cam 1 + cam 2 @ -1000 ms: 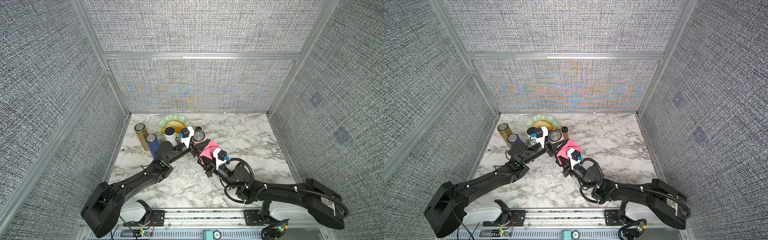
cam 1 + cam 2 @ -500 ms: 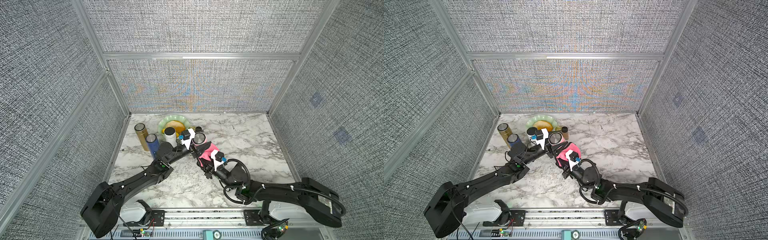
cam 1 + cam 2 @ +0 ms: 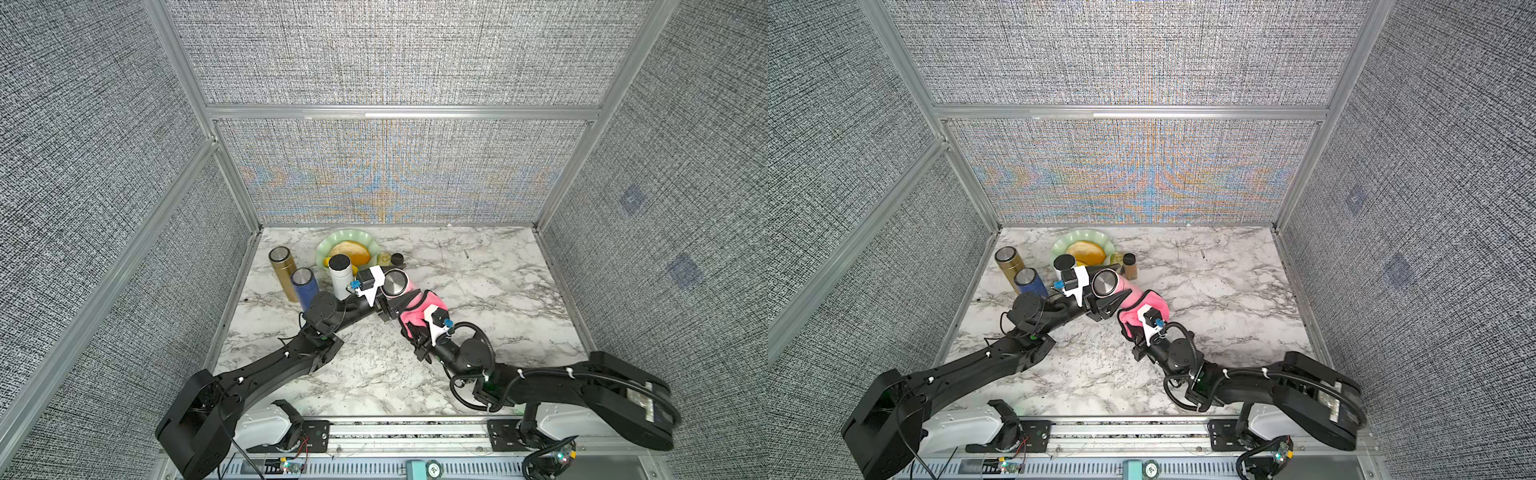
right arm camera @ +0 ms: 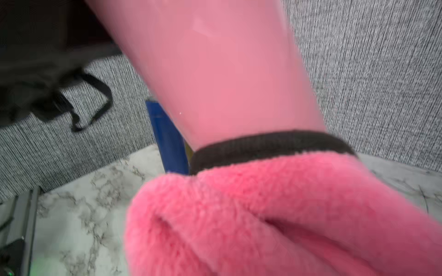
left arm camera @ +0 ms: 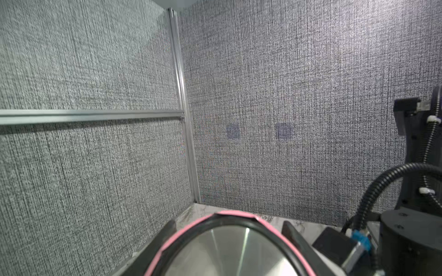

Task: Wipe the surface of the thermos
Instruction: Wipe the dirt from the surface of the thermos.

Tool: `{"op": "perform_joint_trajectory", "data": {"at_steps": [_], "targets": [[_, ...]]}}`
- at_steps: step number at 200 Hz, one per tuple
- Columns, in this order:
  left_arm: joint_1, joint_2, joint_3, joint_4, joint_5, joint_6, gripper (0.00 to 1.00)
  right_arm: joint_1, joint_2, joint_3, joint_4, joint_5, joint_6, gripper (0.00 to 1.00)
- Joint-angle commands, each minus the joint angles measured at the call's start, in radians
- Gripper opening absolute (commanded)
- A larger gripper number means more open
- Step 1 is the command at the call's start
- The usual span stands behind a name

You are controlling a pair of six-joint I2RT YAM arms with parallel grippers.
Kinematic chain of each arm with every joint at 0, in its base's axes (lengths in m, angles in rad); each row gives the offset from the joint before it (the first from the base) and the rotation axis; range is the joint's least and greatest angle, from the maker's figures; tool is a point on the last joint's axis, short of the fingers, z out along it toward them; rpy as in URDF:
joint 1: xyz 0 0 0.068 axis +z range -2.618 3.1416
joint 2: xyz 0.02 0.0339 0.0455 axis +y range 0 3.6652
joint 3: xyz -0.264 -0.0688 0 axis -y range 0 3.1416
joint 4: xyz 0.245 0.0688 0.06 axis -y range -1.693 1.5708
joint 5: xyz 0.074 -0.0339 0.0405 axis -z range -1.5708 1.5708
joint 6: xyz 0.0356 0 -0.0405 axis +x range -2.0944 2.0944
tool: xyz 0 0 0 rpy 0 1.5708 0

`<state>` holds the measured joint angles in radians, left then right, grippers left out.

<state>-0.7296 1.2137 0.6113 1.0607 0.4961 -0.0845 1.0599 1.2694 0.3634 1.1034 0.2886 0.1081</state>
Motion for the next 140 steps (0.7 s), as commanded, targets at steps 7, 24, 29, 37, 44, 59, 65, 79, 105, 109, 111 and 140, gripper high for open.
{"op": "perform_joint_trajectory", "data": {"at_steps": [7,24,29,37,44,59,65,79,105,109,111,140], "targets": [[-0.003,-0.006,-0.009,-0.019,0.064,0.004,0.0,-0.049,-0.099,0.038,0.0,0.01,0.031,0.0],[-0.002,0.003,0.0,-0.027,0.056,0.012,0.0,-0.082,-0.093,0.033,-0.008,-0.025,0.069,0.0],[-0.002,0.007,0.005,-0.028,0.056,0.015,0.0,-0.091,-0.08,0.026,-0.003,-0.031,0.085,0.0],[-0.002,0.012,0.013,-0.034,0.058,0.013,0.0,-0.1,-0.05,0.012,0.01,-0.034,0.112,0.0],[-0.001,0.016,0.021,-0.042,0.06,0.015,0.0,-0.103,-0.024,-0.007,0.031,-0.027,0.134,0.0],[-0.003,0.022,0.022,-0.046,0.065,0.025,0.0,-0.111,0.025,-0.057,0.095,-0.012,0.166,0.0],[-0.003,0.025,0.022,-0.046,0.064,0.029,0.0,-0.114,0.032,-0.075,0.116,-0.011,0.173,0.0],[-0.002,0.032,0.024,-0.049,0.072,0.037,0.0,-0.121,0.003,-0.095,0.121,-0.014,0.178,0.0],[-0.002,0.038,0.031,-0.041,0.125,0.051,0.0,-0.122,-0.129,-0.038,0.007,-0.057,0.158,0.0],[-0.002,0.036,0.032,-0.039,0.136,0.054,0.0,-0.124,-0.144,-0.024,-0.013,-0.066,0.155,0.0],[-0.002,0.036,0.031,-0.037,0.139,0.056,0.0,-0.123,-0.154,-0.017,-0.023,-0.071,0.154,0.0],[-0.002,0.043,0.031,-0.014,0.171,0.07,0.0,-0.126,-0.207,0.061,-0.129,-0.131,0.167,0.0]]}}
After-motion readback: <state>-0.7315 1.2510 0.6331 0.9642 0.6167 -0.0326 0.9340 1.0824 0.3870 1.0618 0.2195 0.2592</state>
